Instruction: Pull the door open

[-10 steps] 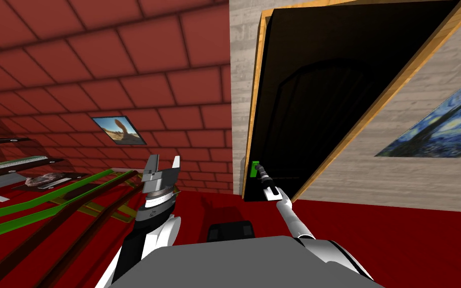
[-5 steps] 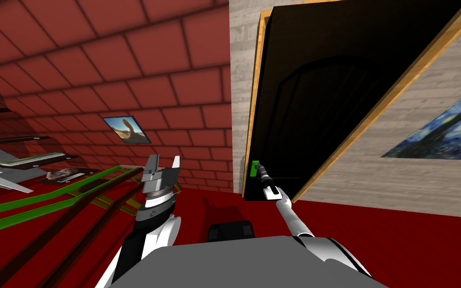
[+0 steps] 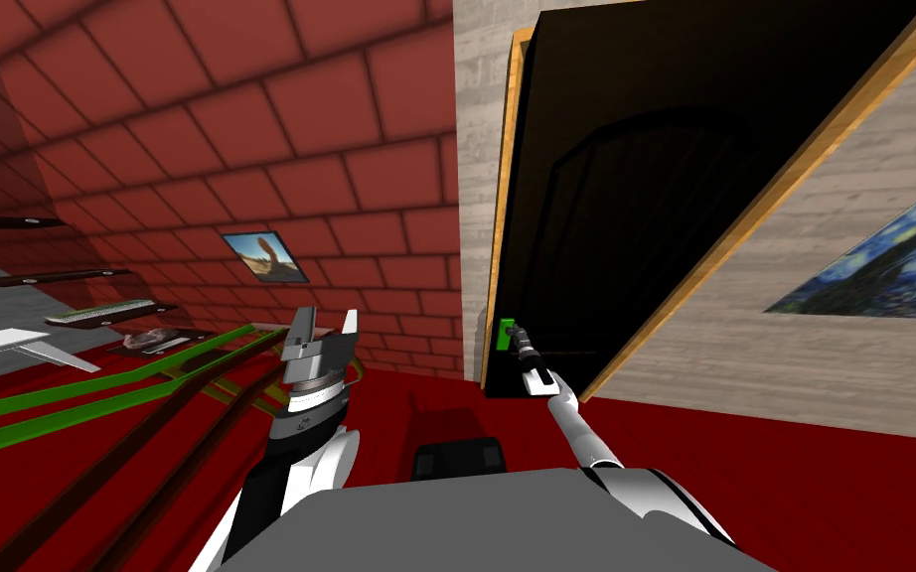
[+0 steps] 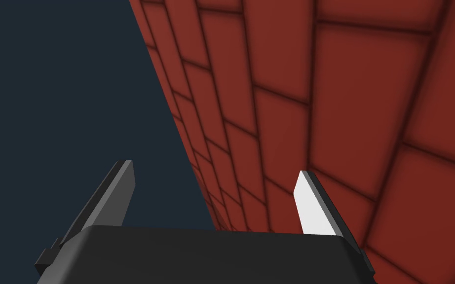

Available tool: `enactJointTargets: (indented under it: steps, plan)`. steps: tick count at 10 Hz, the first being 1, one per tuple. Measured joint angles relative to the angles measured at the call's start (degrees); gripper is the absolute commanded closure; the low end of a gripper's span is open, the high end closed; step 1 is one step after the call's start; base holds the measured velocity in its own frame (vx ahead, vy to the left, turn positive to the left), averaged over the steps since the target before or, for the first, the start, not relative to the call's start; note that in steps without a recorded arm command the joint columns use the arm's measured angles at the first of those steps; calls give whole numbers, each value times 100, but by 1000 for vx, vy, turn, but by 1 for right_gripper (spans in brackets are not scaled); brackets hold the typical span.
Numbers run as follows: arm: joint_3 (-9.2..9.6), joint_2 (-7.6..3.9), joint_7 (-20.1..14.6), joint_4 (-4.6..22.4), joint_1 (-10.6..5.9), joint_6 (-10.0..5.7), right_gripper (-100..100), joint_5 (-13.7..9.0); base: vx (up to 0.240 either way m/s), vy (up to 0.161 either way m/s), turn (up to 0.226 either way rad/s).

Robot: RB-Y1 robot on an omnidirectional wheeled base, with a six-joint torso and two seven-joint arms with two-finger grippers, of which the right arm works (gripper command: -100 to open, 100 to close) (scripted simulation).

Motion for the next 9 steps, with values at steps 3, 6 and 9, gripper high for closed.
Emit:
enactJointTargets:
  steps: [3,6,9]
  plan:
    - [43,-19,-446,217,-141,-60,100,-248,-62,-32,63]
    - [93,-22,-852,208,-119,-54,100,-456,-60,-28,62]
    - [148,-26,-1285,244,-145,-22,100,-706,-44,-29,48]
